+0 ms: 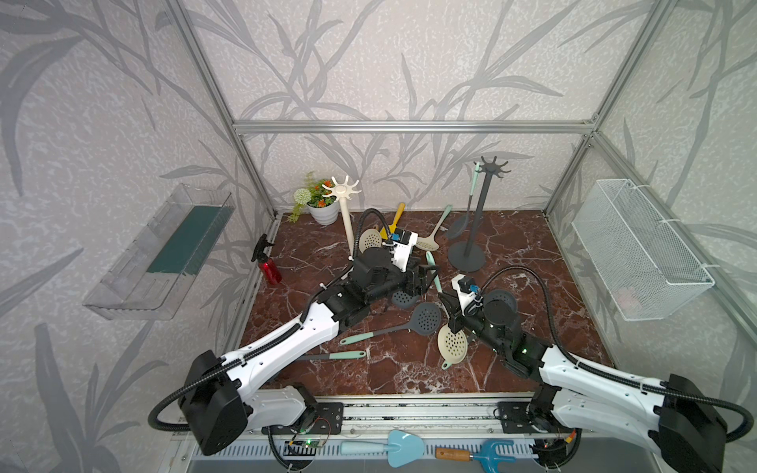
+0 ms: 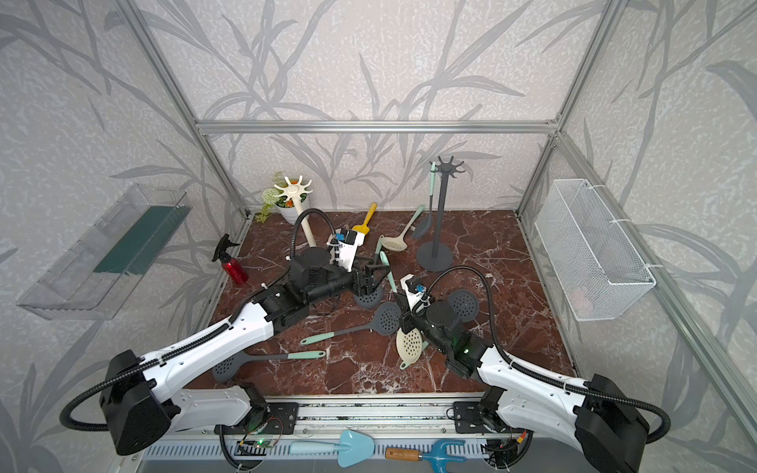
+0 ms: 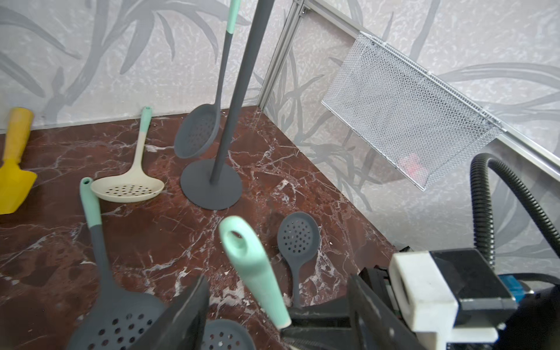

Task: Hang the skimmer on the kitchen utensil rack
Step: Pick up the skimmer from the center of the board.

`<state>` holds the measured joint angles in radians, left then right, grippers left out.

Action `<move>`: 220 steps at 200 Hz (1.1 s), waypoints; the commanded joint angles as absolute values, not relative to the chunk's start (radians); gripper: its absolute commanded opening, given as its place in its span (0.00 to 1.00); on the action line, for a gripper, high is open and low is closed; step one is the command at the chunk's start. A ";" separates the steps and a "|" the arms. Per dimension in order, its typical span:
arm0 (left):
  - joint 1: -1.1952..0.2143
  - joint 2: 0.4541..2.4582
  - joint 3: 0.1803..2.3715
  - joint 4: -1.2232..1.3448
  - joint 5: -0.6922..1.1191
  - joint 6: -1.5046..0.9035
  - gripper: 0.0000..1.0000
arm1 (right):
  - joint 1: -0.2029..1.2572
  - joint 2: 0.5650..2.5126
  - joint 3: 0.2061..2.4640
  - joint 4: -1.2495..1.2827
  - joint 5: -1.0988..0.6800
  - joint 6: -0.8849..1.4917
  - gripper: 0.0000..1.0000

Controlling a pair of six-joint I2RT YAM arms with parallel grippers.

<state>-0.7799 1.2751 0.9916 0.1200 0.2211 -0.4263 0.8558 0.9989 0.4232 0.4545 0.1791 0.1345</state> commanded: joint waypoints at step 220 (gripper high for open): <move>-0.833 1.359 0.958 0.298 -0.007 -0.510 0.39 | 0.859 0.931 0.486 0.529 0.096 0.164 0.00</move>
<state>-0.8314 1.3647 0.9581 0.3210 0.0391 -0.4919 0.8452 0.9306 0.4294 0.4377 0.1703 0.1833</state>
